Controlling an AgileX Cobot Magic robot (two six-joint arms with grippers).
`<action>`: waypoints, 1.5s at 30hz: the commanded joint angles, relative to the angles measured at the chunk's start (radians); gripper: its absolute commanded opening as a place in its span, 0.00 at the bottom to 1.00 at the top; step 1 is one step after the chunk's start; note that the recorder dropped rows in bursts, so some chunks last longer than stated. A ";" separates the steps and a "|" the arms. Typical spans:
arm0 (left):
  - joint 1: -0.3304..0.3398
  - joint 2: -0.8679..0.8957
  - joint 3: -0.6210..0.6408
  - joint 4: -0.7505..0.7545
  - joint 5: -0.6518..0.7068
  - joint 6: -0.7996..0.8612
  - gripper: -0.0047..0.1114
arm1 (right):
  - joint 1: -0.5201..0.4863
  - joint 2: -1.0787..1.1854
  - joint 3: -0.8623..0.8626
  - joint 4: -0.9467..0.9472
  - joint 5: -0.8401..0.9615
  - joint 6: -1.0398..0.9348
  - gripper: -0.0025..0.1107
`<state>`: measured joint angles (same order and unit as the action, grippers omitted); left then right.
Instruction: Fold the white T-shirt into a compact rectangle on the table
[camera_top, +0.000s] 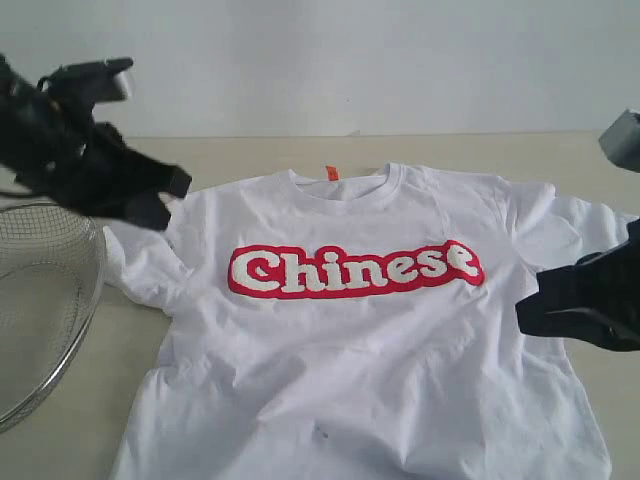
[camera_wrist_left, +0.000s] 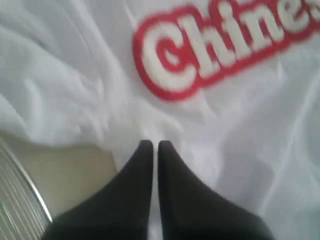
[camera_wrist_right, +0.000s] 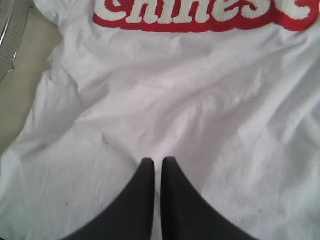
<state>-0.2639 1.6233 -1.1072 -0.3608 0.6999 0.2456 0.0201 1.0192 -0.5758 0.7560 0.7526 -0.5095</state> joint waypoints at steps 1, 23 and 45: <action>0.026 0.221 -0.295 0.030 0.050 0.062 0.08 | 0.001 -0.010 -0.005 0.020 0.019 -0.031 0.02; 0.026 0.940 -1.130 0.220 0.396 0.061 0.08 | 0.001 -0.010 -0.005 0.093 0.034 -0.099 0.02; 0.071 1.033 -1.227 0.404 0.322 -0.045 0.08 | 0.001 -0.010 -0.005 0.112 0.043 -0.112 0.02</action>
<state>-0.2148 2.6140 -2.3045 0.0054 1.0063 0.2172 0.0201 1.0192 -0.5758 0.8600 0.7930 -0.6076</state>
